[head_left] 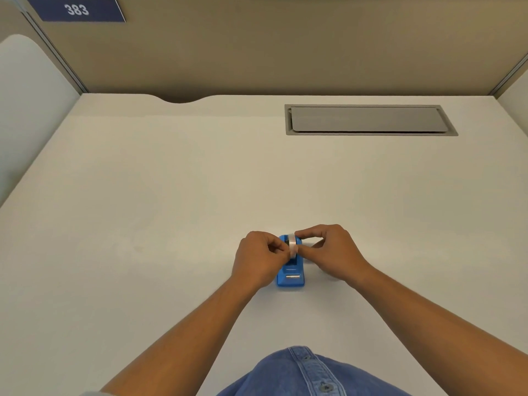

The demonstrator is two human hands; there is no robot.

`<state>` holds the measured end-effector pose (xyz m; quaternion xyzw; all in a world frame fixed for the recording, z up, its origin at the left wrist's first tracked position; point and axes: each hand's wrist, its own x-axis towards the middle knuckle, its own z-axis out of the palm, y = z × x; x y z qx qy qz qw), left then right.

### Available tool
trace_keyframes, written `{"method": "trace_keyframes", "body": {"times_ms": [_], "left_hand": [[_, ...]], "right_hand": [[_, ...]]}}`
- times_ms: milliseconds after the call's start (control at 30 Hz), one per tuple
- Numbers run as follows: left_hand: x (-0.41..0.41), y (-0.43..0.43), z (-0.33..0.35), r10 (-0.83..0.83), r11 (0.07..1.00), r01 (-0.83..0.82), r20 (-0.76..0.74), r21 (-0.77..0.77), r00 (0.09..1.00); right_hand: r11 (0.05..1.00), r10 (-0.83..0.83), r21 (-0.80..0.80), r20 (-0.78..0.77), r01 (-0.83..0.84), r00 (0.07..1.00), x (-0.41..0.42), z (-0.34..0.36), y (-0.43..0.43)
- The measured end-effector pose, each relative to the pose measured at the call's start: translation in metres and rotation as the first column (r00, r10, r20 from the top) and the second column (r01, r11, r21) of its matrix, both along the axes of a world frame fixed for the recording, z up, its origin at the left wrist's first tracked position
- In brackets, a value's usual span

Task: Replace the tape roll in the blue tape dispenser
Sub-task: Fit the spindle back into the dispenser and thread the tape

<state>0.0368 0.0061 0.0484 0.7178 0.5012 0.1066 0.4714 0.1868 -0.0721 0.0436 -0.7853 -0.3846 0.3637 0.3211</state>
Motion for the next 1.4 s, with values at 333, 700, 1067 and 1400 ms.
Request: {"method": "trace_keyframes", "body": {"times_ms": [333, 700, 1067, 1400], "left_hand": [[0.000, 0.000, 0.003, 0.023, 0.999, -0.023, 0.016, -0.026, 1.000], [-0.004, 0.002, 0.004, -0.026, 0.999, 0.024, -0.034, -0.047, 0.999], [-0.006, 0.008, 0.007, -0.055, 0.998, 0.055, -0.012, 0.017, 0.998], [-0.009, 0.007, 0.005, -0.191, 0.944, 0.240, -0.216, 0.229, 0.958]], "right_hand": [[1.000, 0.008, -0.008, 0.036, -0.007, 0.999, -0.003, -0.001, -0.001], [0.996, 0.086, 0.029, 0.058, -0.088, 0.995, -0.006, -0.004, -0.001], [0.993, 0.102, 0.046, 0.178, -0.112, 0.979, -0.010, -0.005, -0.002], [0.989, 0.125, 0.052, 0.187, -0.137, 0.974, -0.011, -0.003, -0.004]]}}
